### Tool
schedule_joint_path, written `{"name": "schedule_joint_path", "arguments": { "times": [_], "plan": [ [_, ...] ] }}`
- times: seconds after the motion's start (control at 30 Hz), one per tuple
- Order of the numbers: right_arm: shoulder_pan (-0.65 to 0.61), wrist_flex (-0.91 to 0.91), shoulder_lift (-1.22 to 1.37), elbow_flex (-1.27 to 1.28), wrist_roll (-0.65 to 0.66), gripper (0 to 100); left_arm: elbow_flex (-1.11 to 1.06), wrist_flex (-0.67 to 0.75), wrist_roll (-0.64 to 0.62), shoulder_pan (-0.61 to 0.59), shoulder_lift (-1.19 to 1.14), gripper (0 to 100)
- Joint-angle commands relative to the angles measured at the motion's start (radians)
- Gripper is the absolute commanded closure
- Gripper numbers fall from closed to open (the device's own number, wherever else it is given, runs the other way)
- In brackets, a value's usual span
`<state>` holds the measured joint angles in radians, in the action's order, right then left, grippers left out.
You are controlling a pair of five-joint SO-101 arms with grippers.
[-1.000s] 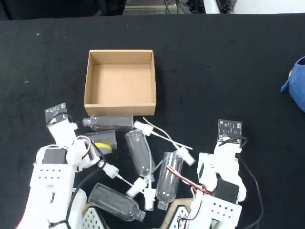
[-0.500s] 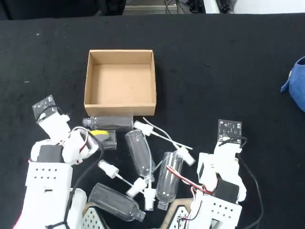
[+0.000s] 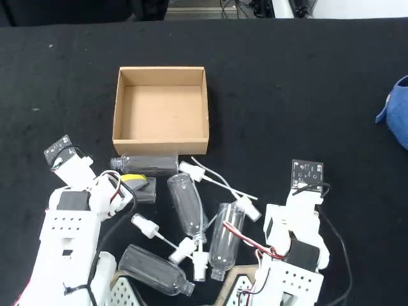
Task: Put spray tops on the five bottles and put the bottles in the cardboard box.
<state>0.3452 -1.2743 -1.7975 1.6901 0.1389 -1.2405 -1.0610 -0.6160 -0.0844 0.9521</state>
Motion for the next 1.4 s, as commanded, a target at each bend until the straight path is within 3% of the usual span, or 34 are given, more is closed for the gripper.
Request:
{"name": "schedule_joint_path", "arguments": {
  "times": [0.0,0.47,0.93,1.03,1.17,1.37],
  "plan": [
    [0.018,-0.003,-0.071,-0.007,0.000,98.3,-0.018,0.012,0.005,-0.024,-0.008,76],
    [0.020,-0.003,-0.071,-0.007,0.000,98.3,-0.061,0.006,0.077,-0.116,-0.002,76],
    [0.020,-0.003,-0.071,-0.007,0.000,98.3,0.186,0.005,0.132,-0.601,-0.012,76],
    [0.020,-0.003,-0.071,-0.007,0.000,98.3,0.240,-0.086,0.129,-0.599,-0.012,76],
    [0.020,-0.003,-0.071,-0.007,0.000,98.3,0.346,-0.267,0.081,-0.484,-0.014,75],
    [0.020,-0.003,-0.071,-0.007,0.000,98.3,0.306,-0.206,0.055,-0.344,-0.094,75]
  ]
}}
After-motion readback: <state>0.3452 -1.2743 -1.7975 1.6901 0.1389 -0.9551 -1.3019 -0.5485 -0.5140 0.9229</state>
